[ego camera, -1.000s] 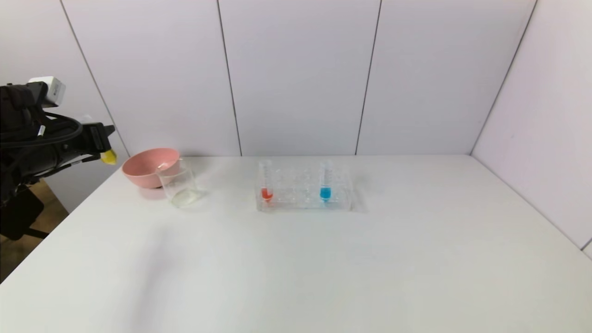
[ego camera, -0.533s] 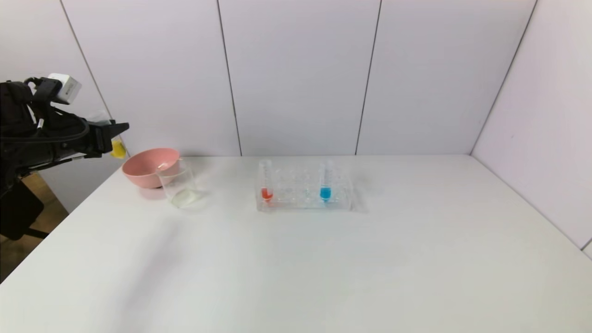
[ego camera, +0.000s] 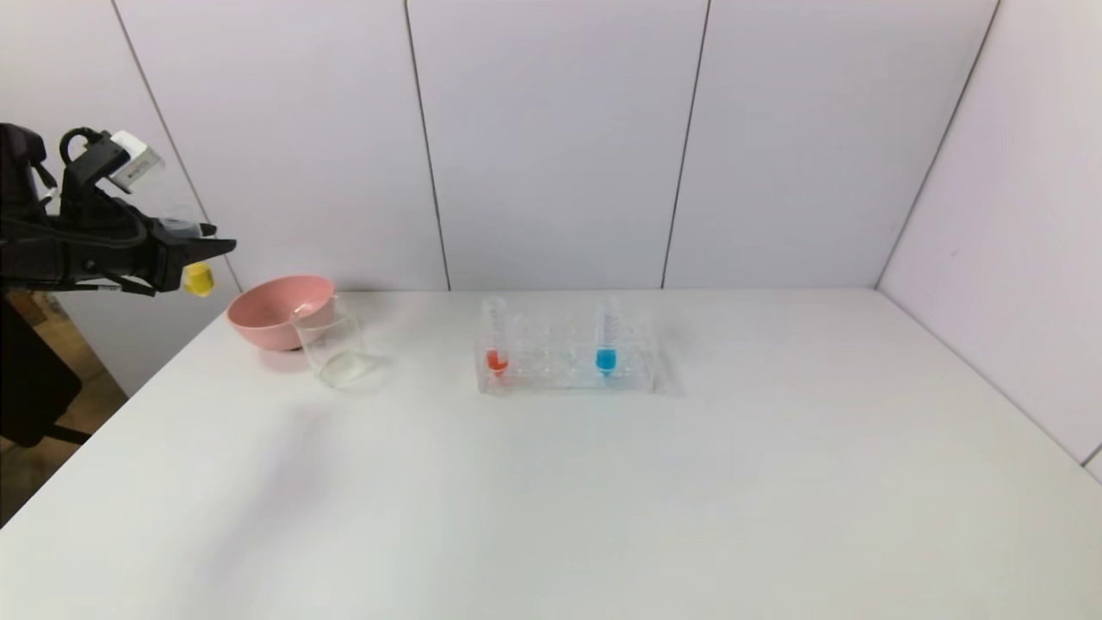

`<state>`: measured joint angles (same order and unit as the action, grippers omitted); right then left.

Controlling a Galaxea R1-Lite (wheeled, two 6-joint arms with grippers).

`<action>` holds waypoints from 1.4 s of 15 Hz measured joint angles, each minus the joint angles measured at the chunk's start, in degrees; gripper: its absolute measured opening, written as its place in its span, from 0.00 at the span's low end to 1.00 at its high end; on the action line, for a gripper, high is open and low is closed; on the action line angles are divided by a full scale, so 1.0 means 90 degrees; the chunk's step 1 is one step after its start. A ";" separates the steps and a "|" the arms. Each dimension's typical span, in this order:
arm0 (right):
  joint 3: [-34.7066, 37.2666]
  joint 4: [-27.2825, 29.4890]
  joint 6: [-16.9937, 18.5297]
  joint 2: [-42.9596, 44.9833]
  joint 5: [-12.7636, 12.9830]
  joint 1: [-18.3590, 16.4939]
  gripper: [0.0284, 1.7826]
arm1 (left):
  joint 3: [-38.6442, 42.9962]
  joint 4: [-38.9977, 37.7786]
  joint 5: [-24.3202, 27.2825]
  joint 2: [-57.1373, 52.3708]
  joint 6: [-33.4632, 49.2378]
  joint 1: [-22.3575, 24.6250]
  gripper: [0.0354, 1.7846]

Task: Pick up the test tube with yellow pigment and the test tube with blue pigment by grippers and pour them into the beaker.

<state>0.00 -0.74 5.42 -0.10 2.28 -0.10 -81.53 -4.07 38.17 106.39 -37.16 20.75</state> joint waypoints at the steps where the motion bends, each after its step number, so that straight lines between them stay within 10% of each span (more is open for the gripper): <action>1: 0.0000 -0.0003 0.0000 0.0000 0.0000 0.0000 0.96 | -0.0321 0.0572 0.0007 0.0053 -0.0486 0.0027 0.29; 9: 0.0000 0.0000 0.0000 0.0000 -0.0003 0.0000 0.96 | -0.2315 0.3401 -0.0079 0.1012 -0.3840 0.0068 0.29; 21: 0.0000 0.0000 0.0000 0.0000 0.0000 0.0003 0.96 | -0.3596 0.4768 -0.1544 0.1600 -0.5518 -0.0503 0.29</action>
<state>0.00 -0.74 5.42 -0.10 2.28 -0.07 -113.90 38.84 24.27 120.78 -86.82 16.23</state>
